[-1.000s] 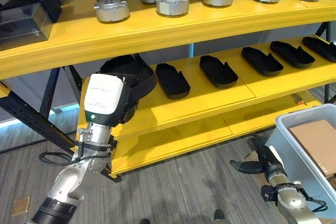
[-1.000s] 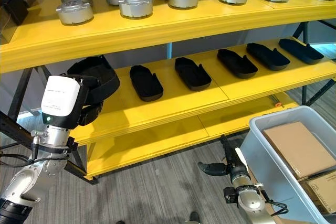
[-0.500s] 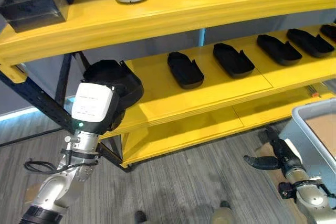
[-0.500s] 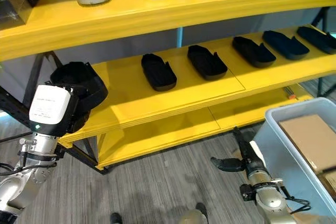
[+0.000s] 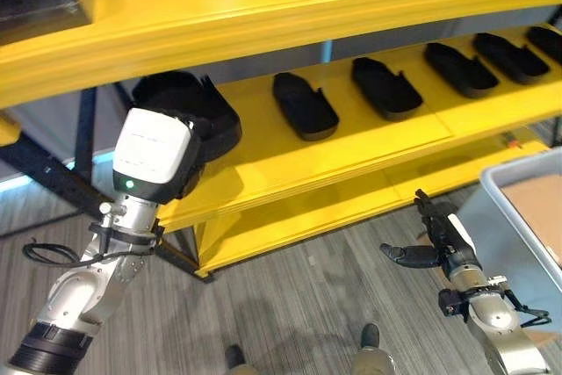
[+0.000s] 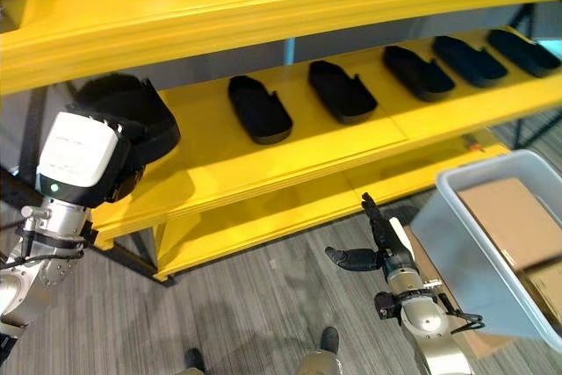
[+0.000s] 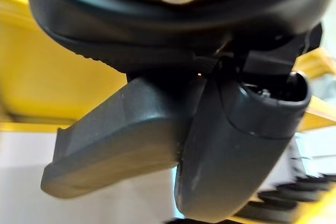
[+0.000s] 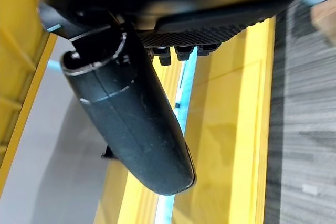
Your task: Move parts from the plastic box to the shelf.
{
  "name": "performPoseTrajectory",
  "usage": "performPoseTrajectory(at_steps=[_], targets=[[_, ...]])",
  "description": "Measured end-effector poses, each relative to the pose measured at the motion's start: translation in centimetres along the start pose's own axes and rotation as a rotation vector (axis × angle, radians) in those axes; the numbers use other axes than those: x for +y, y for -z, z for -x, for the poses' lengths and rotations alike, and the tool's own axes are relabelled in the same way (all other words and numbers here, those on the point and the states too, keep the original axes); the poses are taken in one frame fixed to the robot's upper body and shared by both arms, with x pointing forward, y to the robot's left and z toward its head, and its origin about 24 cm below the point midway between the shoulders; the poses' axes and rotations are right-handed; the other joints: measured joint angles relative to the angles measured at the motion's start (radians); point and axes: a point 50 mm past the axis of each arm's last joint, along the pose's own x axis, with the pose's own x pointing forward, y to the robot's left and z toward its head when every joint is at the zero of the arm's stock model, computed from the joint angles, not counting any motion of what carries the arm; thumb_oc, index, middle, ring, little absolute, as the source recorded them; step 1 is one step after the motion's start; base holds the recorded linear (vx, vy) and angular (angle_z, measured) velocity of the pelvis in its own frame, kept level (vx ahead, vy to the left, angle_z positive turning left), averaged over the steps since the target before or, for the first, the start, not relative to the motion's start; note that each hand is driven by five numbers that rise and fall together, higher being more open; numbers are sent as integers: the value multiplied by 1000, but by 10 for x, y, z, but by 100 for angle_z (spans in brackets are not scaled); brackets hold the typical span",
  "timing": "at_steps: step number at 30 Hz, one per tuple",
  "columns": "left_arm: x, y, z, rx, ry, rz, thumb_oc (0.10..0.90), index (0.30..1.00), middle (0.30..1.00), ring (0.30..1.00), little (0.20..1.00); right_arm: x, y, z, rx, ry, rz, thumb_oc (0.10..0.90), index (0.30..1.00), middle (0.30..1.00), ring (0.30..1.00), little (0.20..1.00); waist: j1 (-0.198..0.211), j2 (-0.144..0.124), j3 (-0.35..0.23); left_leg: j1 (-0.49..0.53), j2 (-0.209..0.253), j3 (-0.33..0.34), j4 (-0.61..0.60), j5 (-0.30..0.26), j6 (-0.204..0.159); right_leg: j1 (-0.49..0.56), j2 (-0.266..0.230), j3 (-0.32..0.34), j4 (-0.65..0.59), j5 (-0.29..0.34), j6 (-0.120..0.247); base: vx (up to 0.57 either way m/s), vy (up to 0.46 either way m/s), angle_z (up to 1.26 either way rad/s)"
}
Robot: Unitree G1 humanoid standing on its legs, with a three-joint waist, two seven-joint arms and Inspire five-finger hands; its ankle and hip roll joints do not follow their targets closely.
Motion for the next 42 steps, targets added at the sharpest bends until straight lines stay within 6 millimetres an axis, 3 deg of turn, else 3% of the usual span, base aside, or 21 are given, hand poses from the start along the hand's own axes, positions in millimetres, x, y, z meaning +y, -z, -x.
performPoseTrajectory(at_steps=[1,2,4,10,18,25,29,36,39,42], targets=[[-4,-9,-5,-42,12,14,400,300,300,300,300,-3,6,8,25,10,11,900,1000,1000,1000,1000,-33,12,2,-39,5,-74,26,3,12,27,53,121,-8,-78,39,185,-143,128],[-7,-21,-14,-108,26,27,400,300,300,300,300,-9,17,21,73,26,29,900,1000,1000,1000,1000,-80,34,0,-81,7,-177,41,9,22,55,114,240,-13,-126,24,91,-72,135],[-7,-26,-11,-160,33,37,400,300,300,300,300,-15,21,21,101,27,51,900,1000,1000,1000,1000,-58,40,-3,-57,4,-152,7,28,17,31,113,256,12,-125,25,53,-30,25],[-19,-8,-2,-120,133,-32,400,300,300,300,300,-13,15,18,61,3,38,900,1000,1000,1000,1000,-77,45,-8,-34,-9,-113,-52,54,19,24,102,265,-37,-87,24,25,12,-15],[-24,-6,2,-58,144,-32,400,300,300,300,300,-14,16,19,68,1,41,900,1000,1000,1000,1000,-78,50,-7,-38,-14,-98,-72,66,21,1,101,283,-44,-77,26,30,19,-5],[-34,2,32,59,202,-27,400,300,300,300,300,-14,17,22,73,-3,43,900,1000,1000,1000,1000,-76,67,-4,-33,-14,-93,-72,65,22,3,101,286,-45,-76,27,52,-10,-2],[-34,6,44,141,180,-2,400,300,300,300,300,-15,18,23,79,0,46,900,1000,1000,1000,1000,-52,75,1,-28,-14,-92,-72,65,22,9,100,286,-49,-75,28,0,0,0],[-27,23,70,295,171,10,400,300,300,300,300,-19,24,31,109,15,47,900,1000,1000,1000,1000,-28,74,2,-37,-15,-95,-73,65,22,13,98,279,-73,-67,28,16,-26,2],[-31,22,83,332,208,39,400,300,300,300,300,-21,27,35,123,25,47,900,1000,1000,1000,1000,-22,66,11,-39,-15,-105,-73,65,22,23,98,268,-76,-67,28,25,-14,9],[-32,22,84,335,214,39,400,300,300,300,300,-22,26,34,119,28,47,900,1000,1000,1000,1000,-17,53,30,-38,-15,-113,-69,65,22,32,98,261,-79,-67,28,21,-17,9]])
